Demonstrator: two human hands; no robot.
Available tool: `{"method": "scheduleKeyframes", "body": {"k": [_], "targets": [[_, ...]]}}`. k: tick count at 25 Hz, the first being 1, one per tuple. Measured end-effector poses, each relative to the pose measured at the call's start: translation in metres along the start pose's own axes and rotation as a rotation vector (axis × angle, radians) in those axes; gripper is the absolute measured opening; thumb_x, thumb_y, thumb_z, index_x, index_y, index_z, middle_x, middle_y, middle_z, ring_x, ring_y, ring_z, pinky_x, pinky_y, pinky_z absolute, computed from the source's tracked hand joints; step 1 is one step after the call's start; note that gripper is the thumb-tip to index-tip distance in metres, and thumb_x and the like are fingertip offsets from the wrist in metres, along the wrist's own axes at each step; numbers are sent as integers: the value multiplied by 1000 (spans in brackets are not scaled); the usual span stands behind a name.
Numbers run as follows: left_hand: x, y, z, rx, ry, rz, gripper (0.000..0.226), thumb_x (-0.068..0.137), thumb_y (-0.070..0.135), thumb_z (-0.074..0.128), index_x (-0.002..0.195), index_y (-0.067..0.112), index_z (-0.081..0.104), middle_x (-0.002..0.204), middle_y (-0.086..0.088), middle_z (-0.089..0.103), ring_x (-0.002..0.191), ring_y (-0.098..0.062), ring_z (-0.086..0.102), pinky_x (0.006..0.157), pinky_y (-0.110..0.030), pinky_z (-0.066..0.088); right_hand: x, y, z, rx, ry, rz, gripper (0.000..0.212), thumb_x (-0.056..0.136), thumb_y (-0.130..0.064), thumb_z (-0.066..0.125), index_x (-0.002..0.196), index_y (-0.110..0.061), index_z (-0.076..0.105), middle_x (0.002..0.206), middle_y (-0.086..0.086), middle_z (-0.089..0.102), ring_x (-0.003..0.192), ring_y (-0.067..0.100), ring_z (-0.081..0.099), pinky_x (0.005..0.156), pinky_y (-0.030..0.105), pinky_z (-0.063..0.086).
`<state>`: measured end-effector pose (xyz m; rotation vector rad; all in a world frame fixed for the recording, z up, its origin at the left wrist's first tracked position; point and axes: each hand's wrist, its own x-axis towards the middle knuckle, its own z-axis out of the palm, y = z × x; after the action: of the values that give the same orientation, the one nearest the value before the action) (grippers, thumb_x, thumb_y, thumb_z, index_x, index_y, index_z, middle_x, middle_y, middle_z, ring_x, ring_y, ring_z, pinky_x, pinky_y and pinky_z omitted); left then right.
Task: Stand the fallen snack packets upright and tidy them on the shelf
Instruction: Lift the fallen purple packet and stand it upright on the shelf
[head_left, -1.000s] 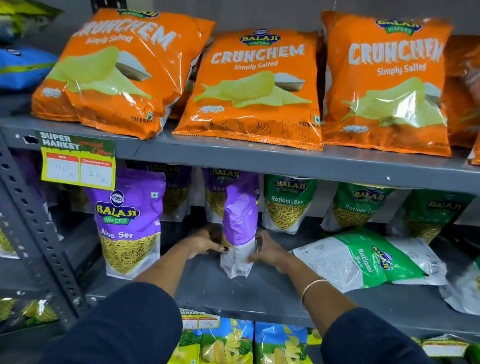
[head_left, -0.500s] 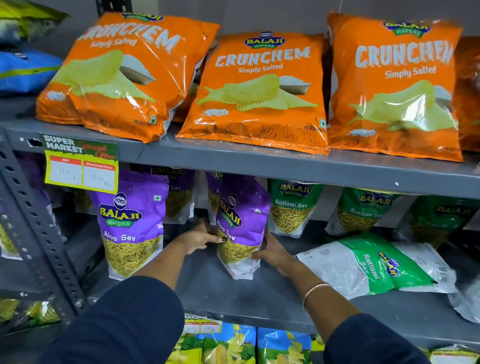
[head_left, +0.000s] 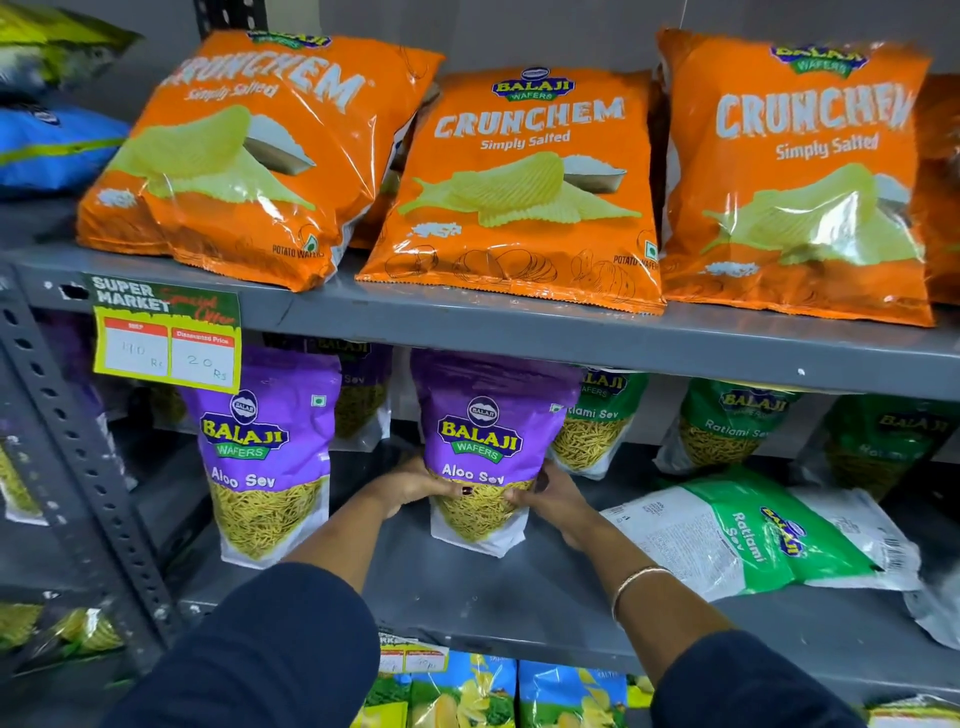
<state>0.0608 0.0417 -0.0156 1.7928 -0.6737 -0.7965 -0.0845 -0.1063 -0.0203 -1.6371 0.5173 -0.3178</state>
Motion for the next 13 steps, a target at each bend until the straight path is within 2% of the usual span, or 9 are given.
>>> {"method": "scheduleKeyframes", "body": {"k": [3,4,6,7,8,9,11,12,13], "targets": [[-5,-7,-5,80,-48,-107,78,75,2,73,139,14,31,140,-7,51,130,-25,46,94,-34,38,0,1,-1,-9,-50,24,70,78,7,69,138,-2,35,133,15,55,114,19,53,85,20,50],[-7,-10,-5,98,-37,-136,78,76,6,73,140,16,30,140,-5,50,128,-23,46,89,-34,39,0,1,1,-22,-76,29,74,77,6,70,140,-4,32,136,14,53,118,21,52,86,21,49],[-9,-12,-3,117,-15,-130,71,77,9,73,137,15,37,138,-7,53,113,-17,51,78,-26,44,0,1,8,-41,-81,23,77,77,6,70,141,-5,29,138,15,52,120,21,52,76,9,52],[-11,-12,-2,124,-12,-118,68,77,8,73,135,14,39,138,-9,54,107,-14,50,70,-21,44,0,2,10,-37,-73,24,77,77,7,70,141,-4,29,138,15,51,117,19,51,69,5,52],[-11,-12,-1,131,-17,-109,67,77,9,73,135,14,40,138,-9,54,106,-13,49,67,-19,44,0,3,11,-34,-68,27,78,76,7,70,141,-4,28,139,15,51,115,18,51,68,4,51],[-13,-12,-1,143,-24,-113,68,77,10,73,136,15,38,139,-8,53,108,-13,49,72,-20,44,1,4,12,-27,-69,34,79,76,7,71,141,-4,27,139,15,50,116,18,50,74,7,51],[-15,-14,-2,225,-24,-188,66,80,18,71,136,17,37,137,-3,51,116,-18,49,85,-32,42,1,8,10,-31,-71,74,83,74,6,73,140,-4,25,141,16,48,125,24,48,93,25,46],[-15,-14,-2,301,-26,-260,58,82,22,68,133,15,40,131,-3,52,111,-20,52,88,-38,44,-1,8,9,-61,-55,99,84,73,5,75,140,-3,24,142,17,46,129,28,46,99,31,43],[-15,-13,-2,388,-49,-350,46,85,26,64,125,12,47,121,-6,56,97,-20,56,91,-42,46,-1,8,6,-118,-11,127,84,73,2,75,139,-1,24,141,18,45,130,30,44,101,35,42]]}}
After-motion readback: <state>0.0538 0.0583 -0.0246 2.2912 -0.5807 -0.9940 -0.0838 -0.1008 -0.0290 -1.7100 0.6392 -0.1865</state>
